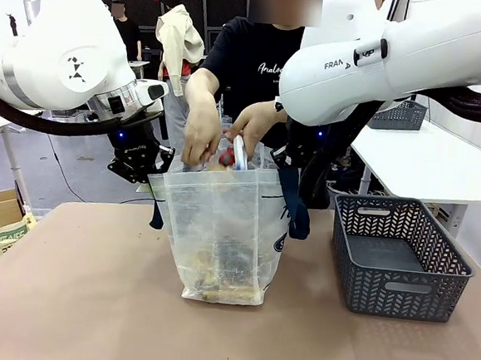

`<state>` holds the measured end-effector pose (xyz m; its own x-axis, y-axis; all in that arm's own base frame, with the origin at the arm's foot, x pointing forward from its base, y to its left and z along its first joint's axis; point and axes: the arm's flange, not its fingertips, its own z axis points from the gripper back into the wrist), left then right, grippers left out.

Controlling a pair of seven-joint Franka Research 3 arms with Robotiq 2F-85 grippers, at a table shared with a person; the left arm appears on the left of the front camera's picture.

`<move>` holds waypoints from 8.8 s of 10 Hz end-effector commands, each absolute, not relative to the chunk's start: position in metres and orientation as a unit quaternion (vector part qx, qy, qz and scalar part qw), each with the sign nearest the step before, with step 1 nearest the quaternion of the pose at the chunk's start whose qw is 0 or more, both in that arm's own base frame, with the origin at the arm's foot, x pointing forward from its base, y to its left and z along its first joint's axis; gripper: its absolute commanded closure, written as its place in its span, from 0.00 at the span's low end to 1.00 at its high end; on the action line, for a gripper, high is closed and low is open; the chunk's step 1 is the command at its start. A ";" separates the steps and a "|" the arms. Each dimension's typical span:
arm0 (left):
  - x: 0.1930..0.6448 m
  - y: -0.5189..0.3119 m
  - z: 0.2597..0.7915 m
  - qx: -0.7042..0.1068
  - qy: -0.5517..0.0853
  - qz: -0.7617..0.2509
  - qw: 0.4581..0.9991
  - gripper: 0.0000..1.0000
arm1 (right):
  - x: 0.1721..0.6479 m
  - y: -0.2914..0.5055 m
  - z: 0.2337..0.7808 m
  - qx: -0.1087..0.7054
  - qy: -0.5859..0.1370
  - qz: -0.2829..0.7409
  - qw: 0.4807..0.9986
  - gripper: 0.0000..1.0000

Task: Transfer purchased items from the store into the shopping bag.
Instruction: Move the Reusable shopping bag to the right side of the table.

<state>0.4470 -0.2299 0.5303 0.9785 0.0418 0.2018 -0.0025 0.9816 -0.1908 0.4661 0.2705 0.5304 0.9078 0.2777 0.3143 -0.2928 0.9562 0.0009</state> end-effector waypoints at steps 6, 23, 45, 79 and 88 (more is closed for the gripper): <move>0.448 -0.228 0.531 -0.096 -0.103 0.013 0.990 1.00 | 0.467 0.269 0.531 0.024 -0.158 0.144 0.977 1.00; 0.448 -0.228 0.531 -0.096 -0.103 0.013 0.990 1.00 | 0.467 0.269 0.531 0.024 -0.158 0.144 0.977 1.00; 0.440 -0.276 0.530 -0.192 -0.081 0.064 0.976 1.00 | 0.486 0.341 0.528 0.078 -0.159 0.076 0.981 1.00; 0.440 -0.317 0.521 -0.224 -0.132 -0.062 0.964 1.00 | 0.480 0.368 0.525 0.125 -0.076 -0.079 0.986 1.00; 0.424 -0.309 0.540 -0.306 -0.117 -0.088 0.941 0.00 | 0.485 0.367 0.523 0.126 -0.074 -0.074 0.986 1.00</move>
